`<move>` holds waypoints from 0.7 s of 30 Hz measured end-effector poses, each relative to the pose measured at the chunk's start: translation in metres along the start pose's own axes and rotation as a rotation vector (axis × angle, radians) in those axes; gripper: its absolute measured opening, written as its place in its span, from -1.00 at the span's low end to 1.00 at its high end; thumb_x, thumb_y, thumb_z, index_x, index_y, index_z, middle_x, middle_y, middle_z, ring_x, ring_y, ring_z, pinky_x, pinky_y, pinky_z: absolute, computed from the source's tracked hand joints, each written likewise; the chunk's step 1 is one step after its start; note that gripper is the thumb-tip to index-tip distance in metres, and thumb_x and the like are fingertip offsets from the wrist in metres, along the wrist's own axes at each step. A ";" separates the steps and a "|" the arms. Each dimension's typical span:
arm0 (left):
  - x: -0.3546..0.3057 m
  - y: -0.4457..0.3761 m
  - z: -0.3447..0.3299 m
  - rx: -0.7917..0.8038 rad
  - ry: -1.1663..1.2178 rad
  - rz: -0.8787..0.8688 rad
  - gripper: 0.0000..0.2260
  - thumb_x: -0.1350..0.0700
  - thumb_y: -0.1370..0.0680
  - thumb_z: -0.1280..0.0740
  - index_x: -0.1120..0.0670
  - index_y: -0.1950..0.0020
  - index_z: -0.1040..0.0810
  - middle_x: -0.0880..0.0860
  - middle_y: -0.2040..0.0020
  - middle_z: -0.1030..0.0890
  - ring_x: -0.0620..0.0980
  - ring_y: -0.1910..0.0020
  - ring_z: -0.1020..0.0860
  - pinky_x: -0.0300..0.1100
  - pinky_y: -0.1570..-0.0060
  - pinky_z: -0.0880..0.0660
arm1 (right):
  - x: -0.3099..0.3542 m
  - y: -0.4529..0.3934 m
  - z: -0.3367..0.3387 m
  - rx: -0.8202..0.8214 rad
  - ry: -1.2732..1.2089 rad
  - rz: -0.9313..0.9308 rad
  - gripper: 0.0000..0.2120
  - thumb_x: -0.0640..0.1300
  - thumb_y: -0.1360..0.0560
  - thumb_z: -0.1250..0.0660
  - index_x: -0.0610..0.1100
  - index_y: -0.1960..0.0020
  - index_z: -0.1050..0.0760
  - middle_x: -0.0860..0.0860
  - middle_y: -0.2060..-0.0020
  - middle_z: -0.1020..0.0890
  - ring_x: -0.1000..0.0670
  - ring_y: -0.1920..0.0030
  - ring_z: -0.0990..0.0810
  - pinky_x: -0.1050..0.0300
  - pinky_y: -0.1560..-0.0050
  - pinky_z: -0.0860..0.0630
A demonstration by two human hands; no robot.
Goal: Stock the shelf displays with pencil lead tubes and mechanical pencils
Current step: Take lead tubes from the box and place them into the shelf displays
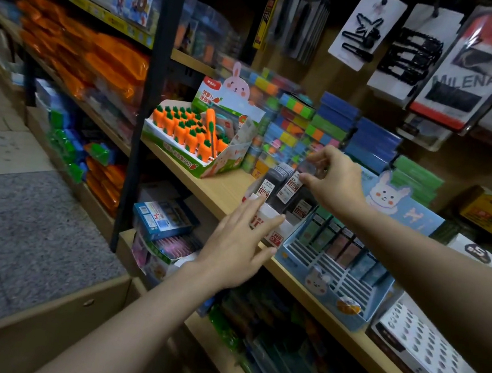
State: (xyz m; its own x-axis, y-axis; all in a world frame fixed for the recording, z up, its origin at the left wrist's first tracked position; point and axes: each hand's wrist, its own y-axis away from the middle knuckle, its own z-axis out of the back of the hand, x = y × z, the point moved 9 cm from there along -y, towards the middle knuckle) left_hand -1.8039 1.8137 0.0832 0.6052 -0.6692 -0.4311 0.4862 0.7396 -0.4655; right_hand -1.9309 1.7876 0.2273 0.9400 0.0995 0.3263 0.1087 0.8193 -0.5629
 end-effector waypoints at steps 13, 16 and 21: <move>0.002 -0.003 -0.005 -0.034 0.011 -0.054 -0.47 -0.07 -0.62 -0.23 -0.17 -0.54 -0.10 -0.04 -0.59 0.14 0.07 -0.57 0.03 0.11 -0.43 -0.28 | 0.005 0.015 -0.035 0.079 0.363 0.155 -0.74 -0.05 -0.45 -0.46 -0.10 -0.10 -0.58 -0.06 -0.07 -0.53 -0.11 -0.06 -0.54 -0.11 -0.03 -0.53; 0.000 0.001 -0.006 -0.014 0.035 -0.059 -0.46 -0.07 -0.62 -0.22 -0.18 -0.54 -0.07 -0.05 -0.59 0.21 0.07 -0.57 0.00 0.07 -0.41 -0.32 | 0.003 0.020 -0.024 0.070 0.306 0.134 -0.64 -0.02 -0.50 -0.39 -0.07 -0.27 -0.52 -0.06 -0.17 -0.48 -0.07 -0.11 -0.52 -0.05 -0.09 -0.52; -0.001 0.027 -0.003 -0.043 0.052 -0.081 -0.49 -0.01 -0.63 -0.21 -0.12 -0.55 -0.13 -0.05 -0.60 0.05 -0.01 -0.55 -0.07 -0.05 -0.47 -0.22 | 0.010 0.088 0.008 -0.116 -0.170 0.098 -0.80 -0.18 -0.53 -0.35 0.02 -0.11 -0.47 0.11 -0.01 -0.50 0.23 0.06 -0.49 0.38 0.06 -0.49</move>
State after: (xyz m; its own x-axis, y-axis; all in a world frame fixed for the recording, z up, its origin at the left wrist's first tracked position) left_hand -1.7930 1.8339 0.0689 0.5307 -0.7303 -0.4300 0.5042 0.6799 -0.5325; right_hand -1.9148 1.8653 0.1864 0.8812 0.2768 0.3833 0.0654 0.7316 -0.6786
